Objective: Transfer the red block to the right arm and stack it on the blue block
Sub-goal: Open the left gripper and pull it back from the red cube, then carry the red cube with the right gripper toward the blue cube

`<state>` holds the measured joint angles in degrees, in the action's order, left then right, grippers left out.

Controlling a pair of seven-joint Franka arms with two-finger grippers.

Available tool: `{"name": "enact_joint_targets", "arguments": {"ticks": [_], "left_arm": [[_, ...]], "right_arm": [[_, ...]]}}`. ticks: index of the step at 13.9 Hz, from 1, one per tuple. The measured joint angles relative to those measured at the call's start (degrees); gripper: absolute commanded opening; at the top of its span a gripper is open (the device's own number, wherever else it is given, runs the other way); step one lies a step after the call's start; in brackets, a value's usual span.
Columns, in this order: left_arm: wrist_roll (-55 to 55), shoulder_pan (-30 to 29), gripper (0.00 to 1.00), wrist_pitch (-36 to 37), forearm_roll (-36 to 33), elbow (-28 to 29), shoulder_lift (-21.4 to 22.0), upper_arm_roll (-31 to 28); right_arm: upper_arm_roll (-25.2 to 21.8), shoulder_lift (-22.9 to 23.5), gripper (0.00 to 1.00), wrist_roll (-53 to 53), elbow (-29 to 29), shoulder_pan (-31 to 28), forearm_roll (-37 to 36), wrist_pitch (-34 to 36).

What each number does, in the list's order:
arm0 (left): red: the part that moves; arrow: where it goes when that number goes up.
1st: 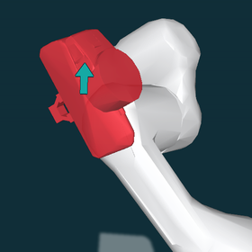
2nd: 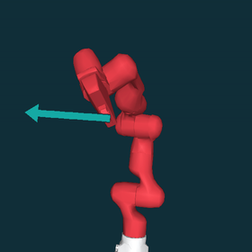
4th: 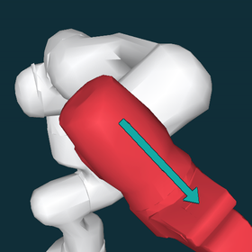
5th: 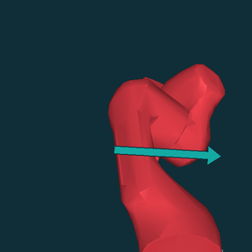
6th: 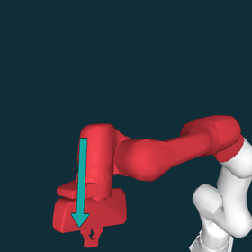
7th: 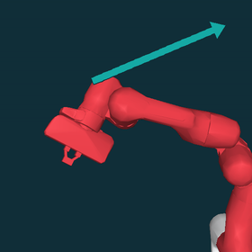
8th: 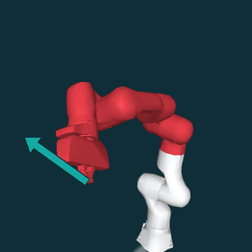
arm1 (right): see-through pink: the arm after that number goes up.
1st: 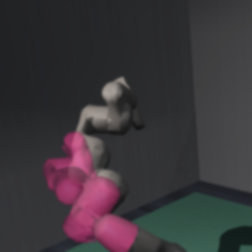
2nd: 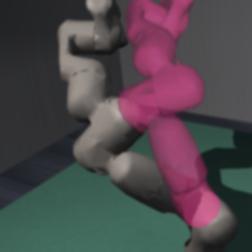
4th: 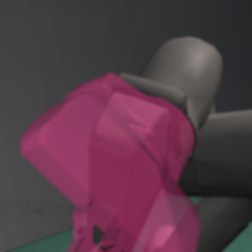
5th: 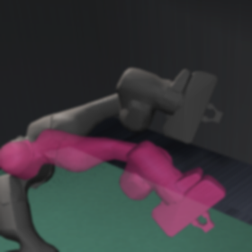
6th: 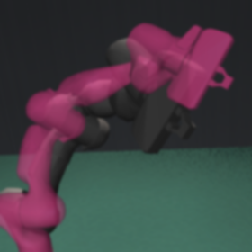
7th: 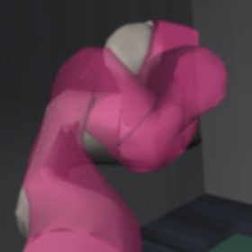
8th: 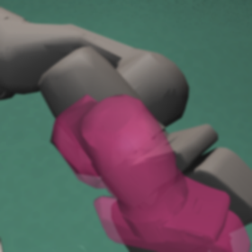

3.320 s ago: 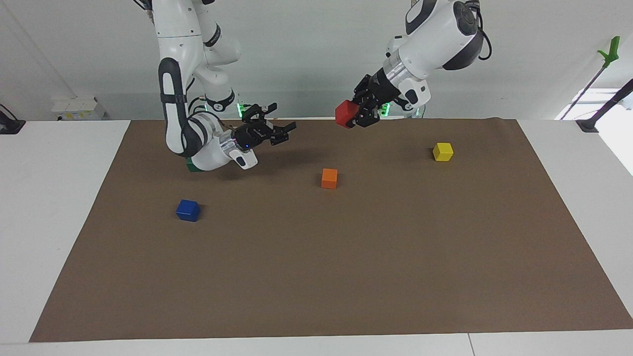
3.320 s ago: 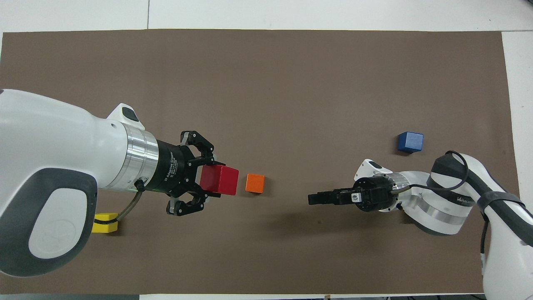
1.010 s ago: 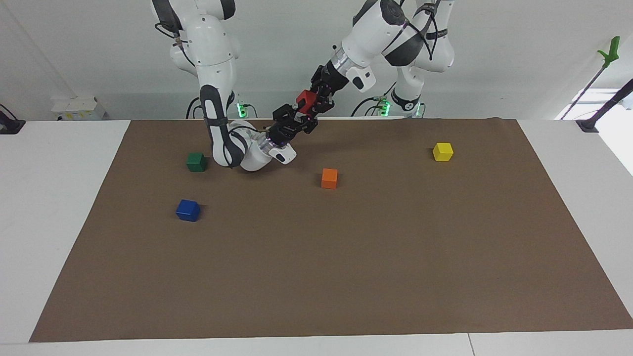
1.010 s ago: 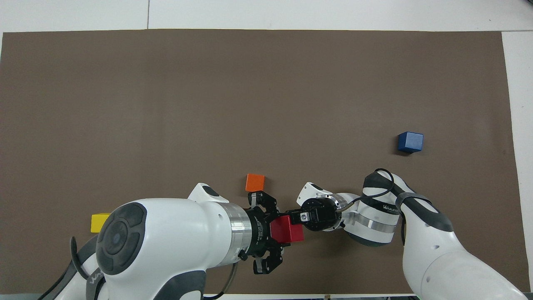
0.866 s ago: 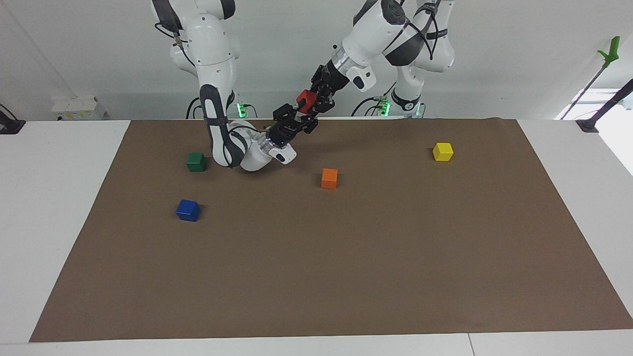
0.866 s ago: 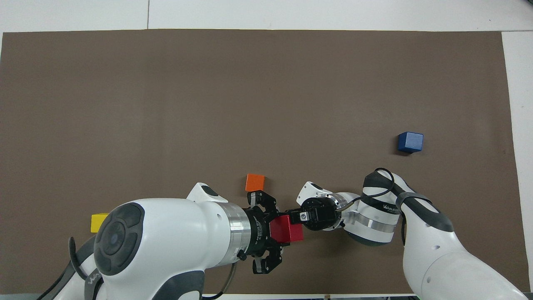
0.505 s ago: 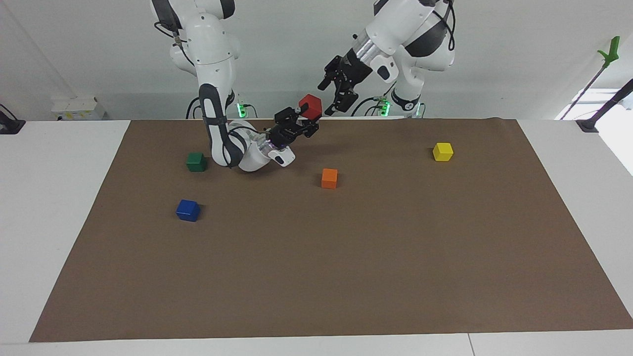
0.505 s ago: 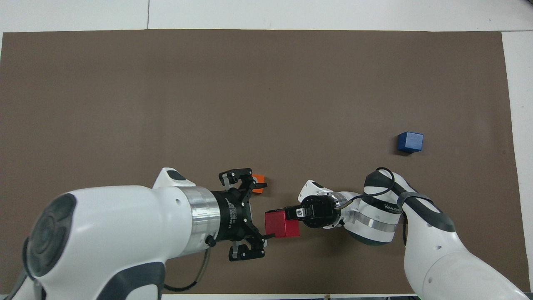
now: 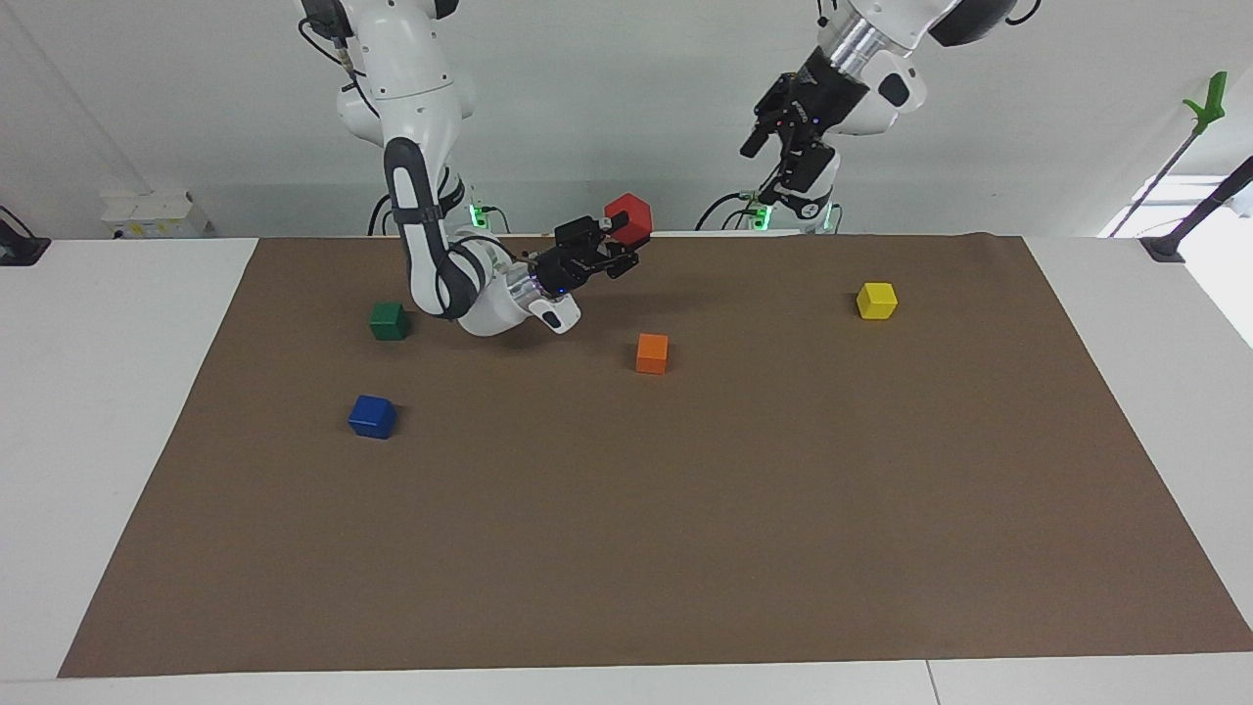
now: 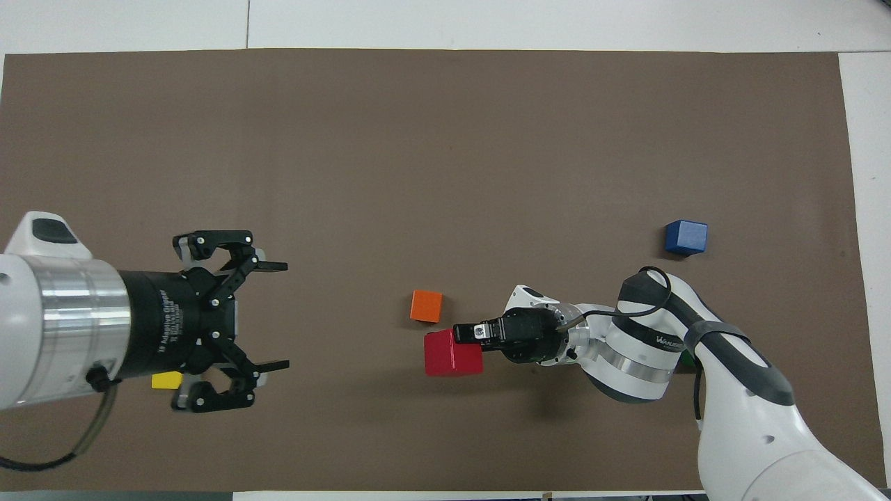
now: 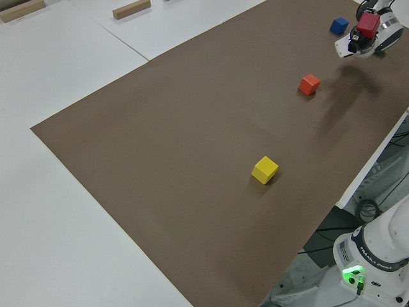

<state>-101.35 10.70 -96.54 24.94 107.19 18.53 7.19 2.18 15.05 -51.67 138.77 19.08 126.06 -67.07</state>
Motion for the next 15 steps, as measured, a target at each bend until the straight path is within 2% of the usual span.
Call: {"name": "enact_joint_targets", "arguments": {"ticks": [3, 5, 7, 9, 11, 13, 15], "left_arm": [[21.81, -4.57, 1.00, 1.20, -9.42, -0.28, -0.18, -0.13], [37.96, -8.70, 1.00, 1.32, -12.85, -0.32, -0.35, -0.31], [54.39, -11.99, 1.00, 1.28, -18.76, -0.53, -0.53, -0.61], [70.68, -12.85, 1.00, 1.92, -23.33, -1.77, -1.47, -1.11], [79.39, -13.35, 1.00, 6.18, -24.58, -7.40, -5.88, -1.51], [82.47, -13.34, 1.00, 8.32, -25.64, -13.97, -12.11, -1.50], [85.08, -13.33, 1.00, 8.93, -25.84, -17.04, -16.50, -1.63]], "right_arm": [[-0.11, -3.77, 0.00, 5.70, -1.96, -0.02, 0.00, -7.94], [-0.17, -6.59, 0.00, 9.43, -3.04, -0.05, -0.65, -14.71], [-0.25, -9.70, 0.00, 13.41, -4.32, -0.34, -3.36, -21.78], [-0.30, -12.42, 0.00, 17.13, -5.48, -0.82, -6.98, -27.39], [-0.33, -14.59, 0.00, 19.84, -6.49, -1.44, -12.83, -32.92], [-0.40, -16.16, 0.00, 23.55, -7.87, -2.79, -20.44, -36.60], [-0.46, -16.85, 0.00, 26.34, -9.41, -4.79, -29.04, -38.30]]}}
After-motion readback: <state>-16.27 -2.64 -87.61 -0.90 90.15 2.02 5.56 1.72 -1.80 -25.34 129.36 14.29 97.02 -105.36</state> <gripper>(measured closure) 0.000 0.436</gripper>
